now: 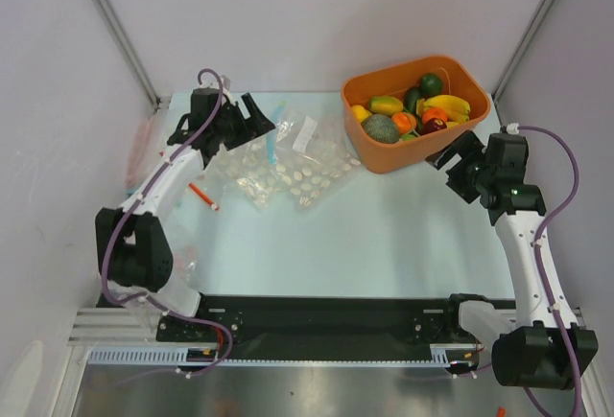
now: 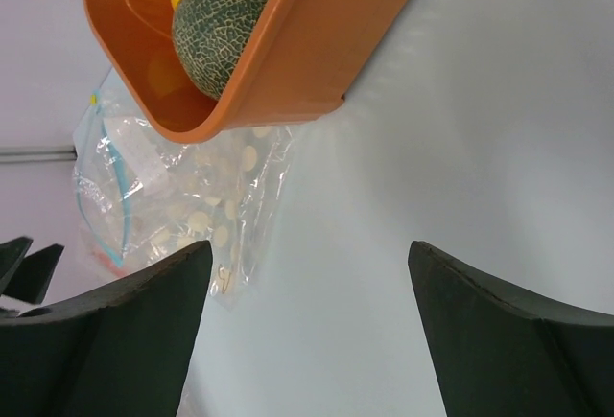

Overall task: Place the food in the zip-top bag and seal the zipper
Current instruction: Pick up the zipper food storage bag at the center of the board.

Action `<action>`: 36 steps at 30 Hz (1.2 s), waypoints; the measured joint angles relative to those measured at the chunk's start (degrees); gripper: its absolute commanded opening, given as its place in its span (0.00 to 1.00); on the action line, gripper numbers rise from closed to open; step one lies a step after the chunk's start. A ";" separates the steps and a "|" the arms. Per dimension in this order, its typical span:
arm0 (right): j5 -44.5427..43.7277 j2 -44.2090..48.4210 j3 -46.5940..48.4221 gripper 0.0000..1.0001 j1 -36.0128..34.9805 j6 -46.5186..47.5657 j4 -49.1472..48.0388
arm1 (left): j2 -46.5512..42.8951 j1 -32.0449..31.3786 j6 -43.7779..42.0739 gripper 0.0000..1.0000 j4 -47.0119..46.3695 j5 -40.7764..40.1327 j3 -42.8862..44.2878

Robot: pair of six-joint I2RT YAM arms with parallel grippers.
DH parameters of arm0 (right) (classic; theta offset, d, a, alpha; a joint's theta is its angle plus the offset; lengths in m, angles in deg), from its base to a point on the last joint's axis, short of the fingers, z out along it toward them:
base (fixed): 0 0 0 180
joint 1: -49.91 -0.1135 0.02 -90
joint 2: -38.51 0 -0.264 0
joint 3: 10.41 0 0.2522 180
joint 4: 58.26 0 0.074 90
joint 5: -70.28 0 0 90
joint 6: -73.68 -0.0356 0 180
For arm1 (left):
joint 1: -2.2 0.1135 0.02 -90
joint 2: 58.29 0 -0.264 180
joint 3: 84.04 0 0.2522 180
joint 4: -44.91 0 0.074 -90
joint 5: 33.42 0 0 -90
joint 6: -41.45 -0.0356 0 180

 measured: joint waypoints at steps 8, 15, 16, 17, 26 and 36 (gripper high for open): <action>0.22 -0.42 1.01 0.89 0.00 0.28 -0.42 | 13.27 -0.31 -0.63 0.76 0.94 0.09 10.86; 0.81 -0.50 1.46 0.87 -0.04 0.35 -0.85 | 17.81 -1.79 -1.49 0.44 3.61 0.79 14.34; 1.11 -0.59 1.53 0.87 -0.26 0.50 -1.07 | 18.12 -2.08 -1.31 0.37 3.67 1.25 14.36; 1.38 -0.76 1.62 0.87 -0.46 0.72 -1.33 | 18.38 -2.36 -1.27 0.29 3.76 1.64 14.38; 2.58 -4.24 3.37 0.82 -8.07 1.38 -3.91 | 16.44 -3.56 -4.55 0.00 7.91 1.44 14.95; 2.21 -12.41 10.56 0.79 -22.14 3.89 -5.20 | -2.36 -5.95 -10.99 0.00 18.27 -8.26 17.97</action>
